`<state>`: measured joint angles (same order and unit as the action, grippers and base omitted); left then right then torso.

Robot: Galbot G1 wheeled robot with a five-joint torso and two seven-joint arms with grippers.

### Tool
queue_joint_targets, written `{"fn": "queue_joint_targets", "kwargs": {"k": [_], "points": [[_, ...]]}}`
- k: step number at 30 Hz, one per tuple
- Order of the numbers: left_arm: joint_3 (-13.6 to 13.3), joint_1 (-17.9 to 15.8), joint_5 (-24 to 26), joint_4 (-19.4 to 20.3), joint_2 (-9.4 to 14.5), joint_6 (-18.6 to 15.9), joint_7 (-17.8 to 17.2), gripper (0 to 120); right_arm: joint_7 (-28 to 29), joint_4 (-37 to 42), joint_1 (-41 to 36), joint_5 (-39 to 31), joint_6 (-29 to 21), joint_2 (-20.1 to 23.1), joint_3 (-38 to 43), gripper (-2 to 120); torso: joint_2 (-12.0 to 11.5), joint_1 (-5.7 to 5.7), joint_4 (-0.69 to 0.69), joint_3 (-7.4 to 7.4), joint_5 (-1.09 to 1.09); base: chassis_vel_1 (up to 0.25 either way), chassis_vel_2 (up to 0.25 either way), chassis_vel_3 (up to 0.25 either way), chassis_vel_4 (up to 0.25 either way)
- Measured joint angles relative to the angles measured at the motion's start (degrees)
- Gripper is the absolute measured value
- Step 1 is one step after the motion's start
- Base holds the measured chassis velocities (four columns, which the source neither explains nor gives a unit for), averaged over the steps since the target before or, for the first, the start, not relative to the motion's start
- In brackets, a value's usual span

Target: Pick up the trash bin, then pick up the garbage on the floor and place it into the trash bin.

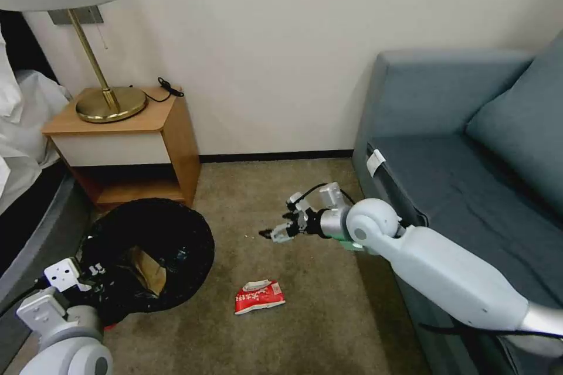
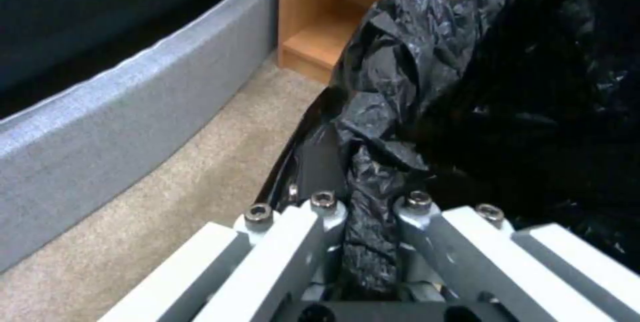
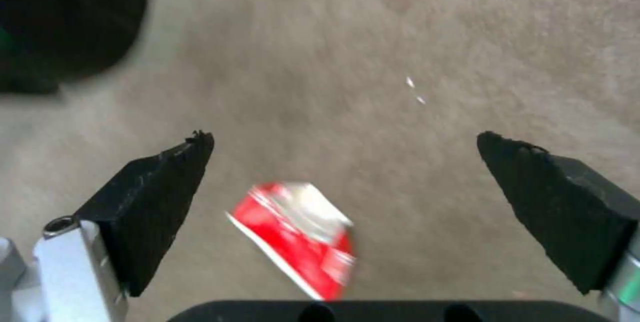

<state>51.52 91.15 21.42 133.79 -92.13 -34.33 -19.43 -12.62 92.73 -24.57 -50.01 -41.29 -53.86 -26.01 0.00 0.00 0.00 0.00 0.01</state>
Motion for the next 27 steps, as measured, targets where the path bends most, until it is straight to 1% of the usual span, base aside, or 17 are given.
{"fn": "queue_joint_targets", "kwargs": {"k": [1,2,3,5,6,7,10,11,12,16,18,20,21,23,25,26,27], "points": [[0.0,0.0,-0.1,-0.1,0.0,0.0,0.0,3,-3.0,-1.0,0.5,3.8,1.7,-0.1,-0.9,100,0.0,0.0,-0.01,0.0,-0.02,0.0,0.0,0.0,0.0],[0.0,-0.1,-0.1,-0.3,0.0,0.0,0.0,3,-8.0,-2.5,1.1,11.8,6.3,-0.2,-2.4,100,0.0,0.0,-0.01,0.0,-0.01,0.0,0.0,0.0,0.0],[0.0,-0.1,-0.1,-0.3,0.0,0.0,0.0,3,-8.0,-2.5,1.1,11.8,6.3,-0.2,-2.4,100,0.0,0.0,-0.01,0.0,-0.01,0.0,0.0,0.0,0.0],[0.2,-0.3,-0.1,-0.7,0.0,0.1,0.0,3,-16.2,-5.5,2.5,20.2,14.3,-0.6,-5.0,100,0.0,0.0,-0.01,0.0,-0.01,0.0,0.0,0.0,0.0],[0.2,-0.3,-0.1,-0.8,0.0,0.1,0.0,3,-18.8,-7.0,3.4,22.4,17.3,-0.8,-6.5,100,0.0,0.0,-0.01,0.0,-0.01,0.0,0.0,0.0,0.0],[0.2,-0.3,-0.1,-0.8,0.0,0.1,0.0,3,-18.8,-7.0,3.4,22.4,17.3,-0.8,-6.5,100,0.0,0.0,-0.01,0.0,-0.01,0.0,0.0,0.0,0.0],[0.2,-0.5,-0.2,-1.1,0.0,0.1,0.1,3,-24.4,-11.6,6.4,25.3,26.4,-1.7,-11.7,100,0.0,0.0,0.0,0.0,-0.01,0.0,0.0,0.0,0.0],[0.2,-0.5,-0.2,-1.1,0.0,0.2,0.1,3,-25.5,-12.4,7.1,26.0,27.8,-1.9,-12.6,100,0.0,0.0,-0.01,0.0,0.0,0.0,0.0,0.0,0.0],[0.2,-0.5,-0.2,-1.1,0.0,0.2,0.1,3,-25.5,-12.4,7.1,26.0,27.8,-1.9,-12.6,100,0.0,0.0,-0.01,0.0,0.0,0.0,0.0,0.0,0.0],[0.3,-0.5,-0.4,-1.3,0.0,0.2,0.1,3,-27.2,-17.7,11.1,27.0,33.2,-3.7,-18.8,100,0.0,0.0,0.0,0.0,-0.01,0.0,0.0,0.0,0.0],[0.3,-0.5,-0.4,-1.3,0.0,0.2,0.1,3,-27.3,-18.4,11.5,27.1,33.6,-4.0,-19.3,100,0.0,0.0,-0.01,0.0,0.0,0.0,0.0,0.0,0.0],[0.4,-0.5,-0.4,-1.3,0.0,0.3,0.1,3,-27.4,-21.7,13.5,27.0,35.3,-5.9,-23.2,100,0.0,0.0,-0.01,0.0,-0.01,0.0,0.0,0.0,0.0],[0.4,-0.5,-0.4,-1.3,0.0,0.3,0.1,3,-27.4,-21.7,13.5,27.0,35.3,-5.9,-23.2,100,0.0,0.0,-0.01,0.0,-0.01,0.0,0.0,0.0,0.0],[0.4,-0.5,-0.4,-1.3,0.0,0.3,0.1,3,-27.3,-23.9,14.2,26.6,36.0,-7.3,-25.5,100,0.0,0.0,0.0,0.0,-0.02,0.0,0.0,0.0,0.0],[0.6,-0.3,-0.4,-1.3,0.0,0.4,0.0,3,-27.0,-27.7,14.7,26.9,37.3,-10.4,-27.8,100,0.0,0.0,-0.02,0.0,-0.02,0.0,0.0,0.0,0.0],[0.6,-0.3,-0.4,-1.3,0.0,0.4,0.0,3,-27.0,-27.7,14.7,26.9,37.3,-10.4,-27.8,100,0.0,0.0,-0.02,0.0,-0.02,0.0,0.0,0.0,0.0],[0.7,-0.2,-0.3,-1.3,0.0,0.4,0.1,3,-26.7,-29.5,14.9,27.2,37.9,-12.3,-29.0,100,0.0,0.0,-0.01,0.0,0.0,0.0,0.0,0.0,0.0]]}}
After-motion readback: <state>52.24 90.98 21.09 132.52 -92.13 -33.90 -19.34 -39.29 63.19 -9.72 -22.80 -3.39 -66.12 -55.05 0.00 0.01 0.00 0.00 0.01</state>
